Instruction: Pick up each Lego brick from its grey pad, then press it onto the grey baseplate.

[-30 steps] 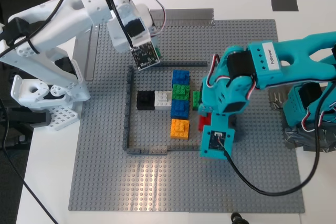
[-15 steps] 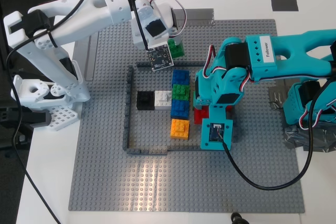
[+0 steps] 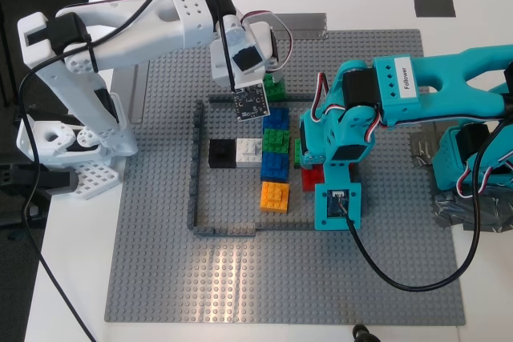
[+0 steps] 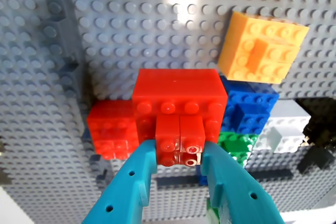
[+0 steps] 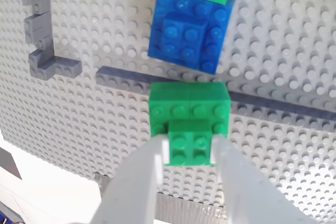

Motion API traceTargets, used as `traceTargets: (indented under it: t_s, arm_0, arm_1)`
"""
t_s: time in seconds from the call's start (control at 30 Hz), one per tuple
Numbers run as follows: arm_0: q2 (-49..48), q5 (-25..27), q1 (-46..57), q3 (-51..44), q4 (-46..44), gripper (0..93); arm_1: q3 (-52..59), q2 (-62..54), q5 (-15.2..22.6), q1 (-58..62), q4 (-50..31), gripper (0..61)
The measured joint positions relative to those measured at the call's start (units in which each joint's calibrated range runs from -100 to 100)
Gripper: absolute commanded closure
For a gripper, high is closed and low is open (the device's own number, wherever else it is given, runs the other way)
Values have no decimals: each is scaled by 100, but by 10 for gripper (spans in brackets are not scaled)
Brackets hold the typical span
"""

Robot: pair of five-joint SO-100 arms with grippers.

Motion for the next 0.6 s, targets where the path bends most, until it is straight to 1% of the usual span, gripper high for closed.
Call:
traceTargets:
  t_s: [0.13,0.3,0.6]
  arm_0:
    - [42,0,0,20,-70,927]
    - [397,-5,7,29,-165,927]
    - [541,-5,15,29,-365,927]
  arm_1:
    - [68,43,-39,9,-97,613]
    - [155,86,-54,-109,-241,613]
    - [271,130,-49,-27,-354,613]
